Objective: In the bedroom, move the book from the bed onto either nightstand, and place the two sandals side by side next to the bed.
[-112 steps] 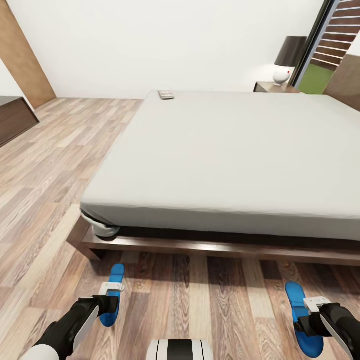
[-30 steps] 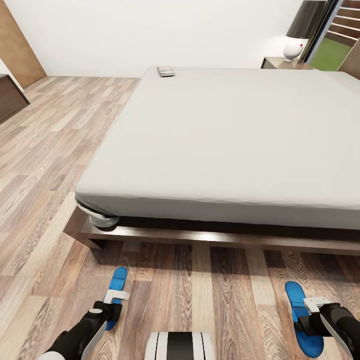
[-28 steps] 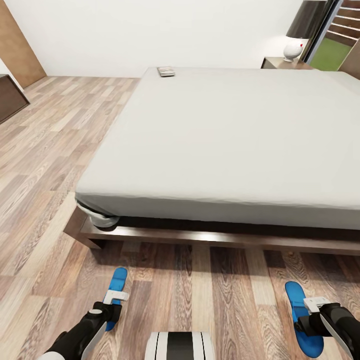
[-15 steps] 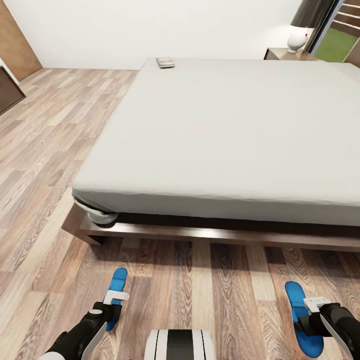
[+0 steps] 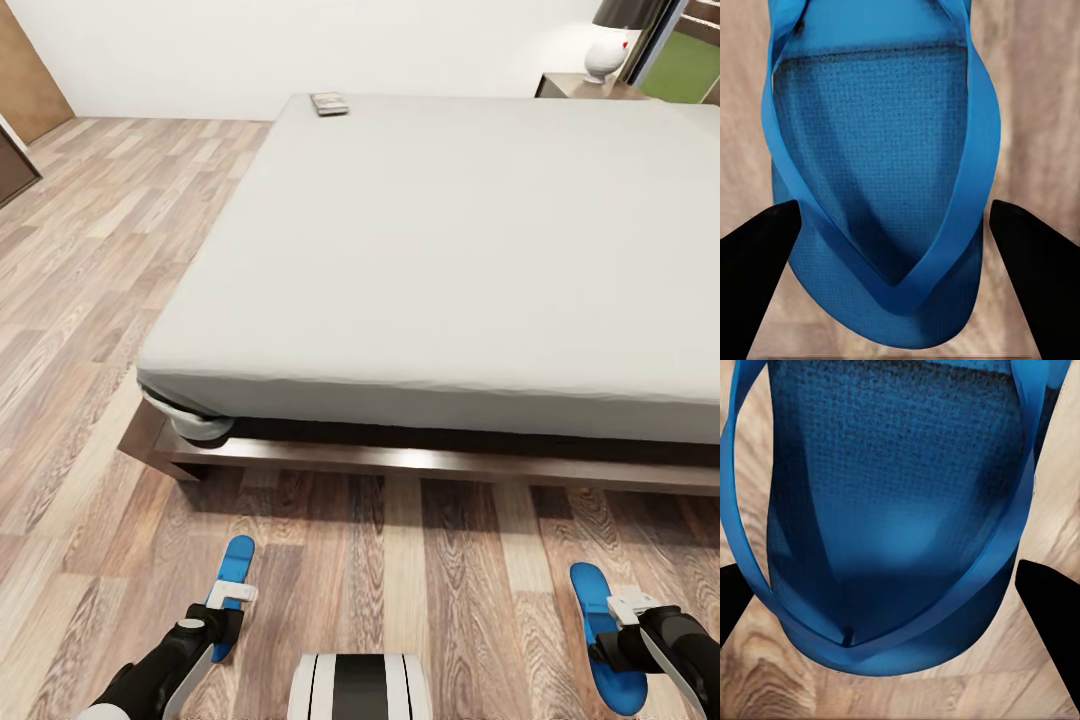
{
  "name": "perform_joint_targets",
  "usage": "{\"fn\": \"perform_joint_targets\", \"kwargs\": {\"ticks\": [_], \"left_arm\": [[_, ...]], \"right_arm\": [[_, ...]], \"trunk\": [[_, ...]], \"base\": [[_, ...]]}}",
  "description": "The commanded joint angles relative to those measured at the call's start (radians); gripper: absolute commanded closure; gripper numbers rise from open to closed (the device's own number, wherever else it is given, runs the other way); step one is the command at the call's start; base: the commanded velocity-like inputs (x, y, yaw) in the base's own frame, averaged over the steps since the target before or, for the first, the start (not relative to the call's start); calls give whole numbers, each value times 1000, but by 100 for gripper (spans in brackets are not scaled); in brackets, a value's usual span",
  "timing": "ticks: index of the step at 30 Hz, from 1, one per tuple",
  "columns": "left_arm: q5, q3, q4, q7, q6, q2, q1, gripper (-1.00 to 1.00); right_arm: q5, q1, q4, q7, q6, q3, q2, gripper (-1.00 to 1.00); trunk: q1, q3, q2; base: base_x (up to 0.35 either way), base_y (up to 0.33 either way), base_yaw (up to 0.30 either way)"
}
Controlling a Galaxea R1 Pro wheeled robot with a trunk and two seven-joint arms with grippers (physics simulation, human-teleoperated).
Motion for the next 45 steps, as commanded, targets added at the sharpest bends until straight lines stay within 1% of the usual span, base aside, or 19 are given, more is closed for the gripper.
{"fn": "perform_joint_targets", "kwargs": {"ticks": [1,5,12,19,45], "left_arm": [[10,-8,-2,9,5,1,0,100],[10,-8,-2,9,5,2,0,100],[10,-8,-4,9,5,2,-1,100],[10,-8,-4,9,5,3,-1,100],[10,-7,-7,9,4,3,-1,100]], "right_arm": [[-10,-1,-1,-3,5,7,-2,100],[-10,-1,-1,-3,5,7,-2,100],[-10,-1,-1,-3,5,7,-2,100],[-10,-1,-1,-3,5,7,-2,100],[-10,-1,-1,-3,5,7,-2,100]], "trunk": [[0,-5,-1],[2,-20,-1],[2,-20,-1],[5,-47,-3],[5,-47,-3]], "base": [[0,0,0],[0,0,0],[0,0,0],[0,0,0],[24,14,0]]}}
